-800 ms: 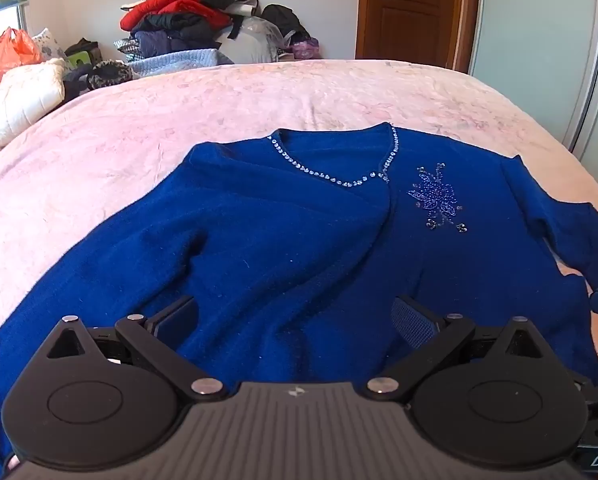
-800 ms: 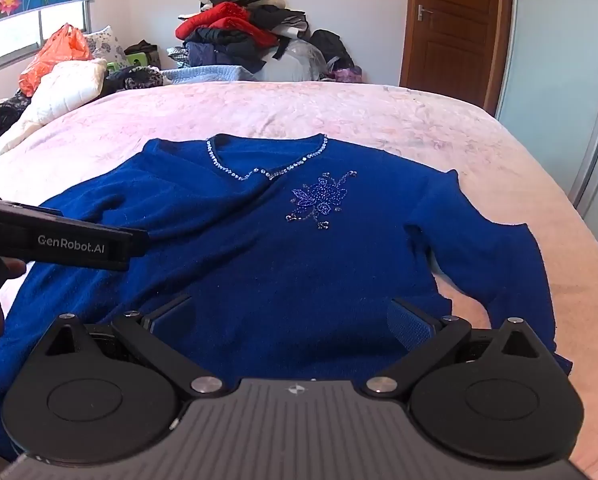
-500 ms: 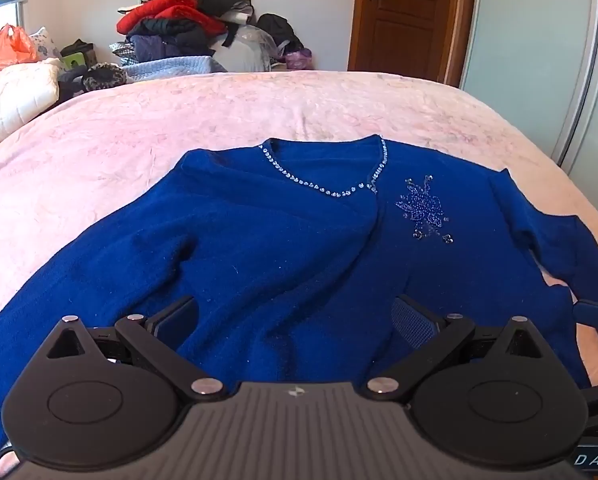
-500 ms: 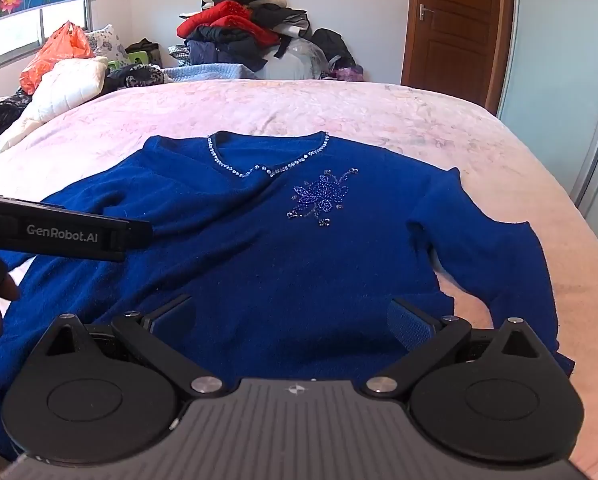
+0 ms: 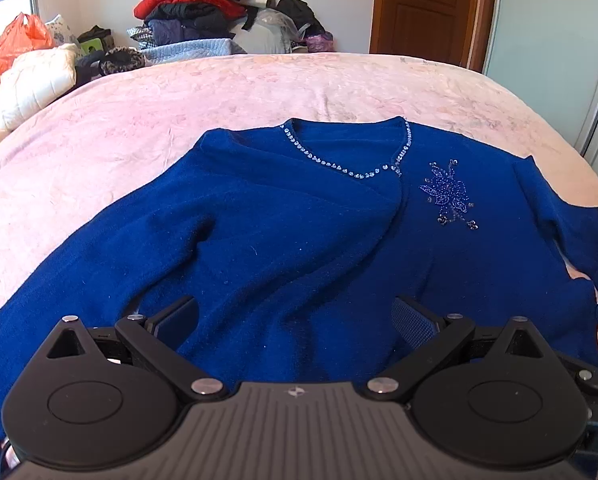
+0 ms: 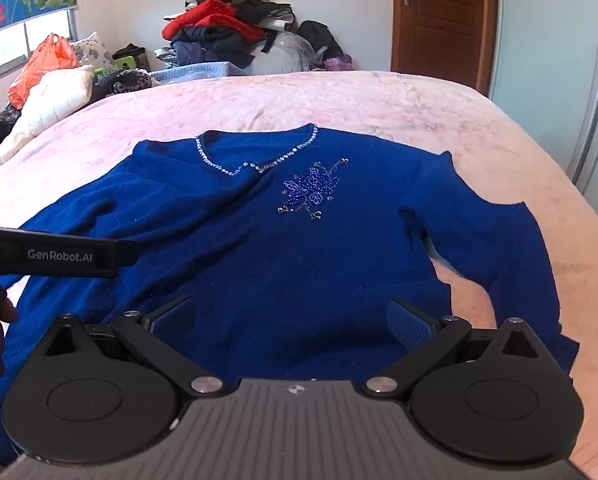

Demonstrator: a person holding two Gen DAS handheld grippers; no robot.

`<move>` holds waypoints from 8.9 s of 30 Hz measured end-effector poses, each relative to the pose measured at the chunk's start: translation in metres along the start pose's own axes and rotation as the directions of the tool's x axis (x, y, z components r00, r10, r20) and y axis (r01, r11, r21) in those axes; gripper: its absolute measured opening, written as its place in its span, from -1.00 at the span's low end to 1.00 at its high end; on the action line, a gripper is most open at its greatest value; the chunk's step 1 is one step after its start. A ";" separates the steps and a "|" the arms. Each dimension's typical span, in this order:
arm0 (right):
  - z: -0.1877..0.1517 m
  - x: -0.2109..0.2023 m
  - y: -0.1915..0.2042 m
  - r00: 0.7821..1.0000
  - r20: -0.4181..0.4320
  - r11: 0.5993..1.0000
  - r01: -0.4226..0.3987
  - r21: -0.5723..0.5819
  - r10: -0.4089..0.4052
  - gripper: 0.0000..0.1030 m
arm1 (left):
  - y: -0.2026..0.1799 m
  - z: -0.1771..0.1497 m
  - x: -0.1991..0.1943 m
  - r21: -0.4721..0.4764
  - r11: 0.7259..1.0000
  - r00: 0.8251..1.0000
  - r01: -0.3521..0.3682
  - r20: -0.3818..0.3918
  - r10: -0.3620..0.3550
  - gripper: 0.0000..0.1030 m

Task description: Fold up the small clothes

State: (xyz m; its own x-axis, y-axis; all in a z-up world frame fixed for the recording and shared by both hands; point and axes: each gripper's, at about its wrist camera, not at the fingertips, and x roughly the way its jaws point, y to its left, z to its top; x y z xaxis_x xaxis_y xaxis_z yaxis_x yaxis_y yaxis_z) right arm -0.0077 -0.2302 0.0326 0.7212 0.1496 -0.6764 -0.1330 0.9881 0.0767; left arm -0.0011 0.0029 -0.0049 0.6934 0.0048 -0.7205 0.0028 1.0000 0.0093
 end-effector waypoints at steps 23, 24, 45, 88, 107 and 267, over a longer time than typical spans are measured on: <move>0.006 0.007 -0.012 0.999 -0.029 0.998 0.038 0.056 -0.037 0.99 | -0.003 -0.002 0.000 0.012 1.000 1.000 -0.019 0.015 0.019 1.00; 0.006 0.007 -0.013 0.999 -0.026 0.998 0.034 0.059 -0.033 0.99 | -0.003 -0.003 0.000 0.011 1.000 1.000 -0.020 0.014 0.020 1.00; 0.007 0.005 -0.019 1.000 -0.001 0.997 0.010 0.071 -0.010 0.99 | -0.005 -0.006 0.004 0.046 0.997 0.998 -0.055 0.003 0.055 1.00; -0.046 -0.034 -0.120 0.979 0.033 0.975 0.205 -0.085 -0.203 0.21 | -0.047 -0.013 0.003 0.223 0.975 1.000 -0.014 0.005 0.013 1.00; -0.058 -0.045 -0.256 0.932 0.339 0.671 -0.334 0.661 0.130 -0.88 | -0.048 -0.014 0.008 0.235 0.971 0.999 -0.034 -0.002 0.035 1.00; 0.150 0.039 -0.117 0.624 0.529 0.500 -0.780 0.377 0.575 -0.67 | 0.201 0.093 0.069 0.066 0.983 0.983 -0.173 0.071 0.169 -0.34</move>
State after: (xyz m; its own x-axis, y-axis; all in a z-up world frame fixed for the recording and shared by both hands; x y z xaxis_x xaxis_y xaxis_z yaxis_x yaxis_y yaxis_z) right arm 0.1376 -0.3353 0.1074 0.7329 0.6803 0.0095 -0.3729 0.3900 0.8419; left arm 0.1140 0.2031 0.0119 0.7331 0.1729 -0.6577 -0.0701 0.9812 0.1798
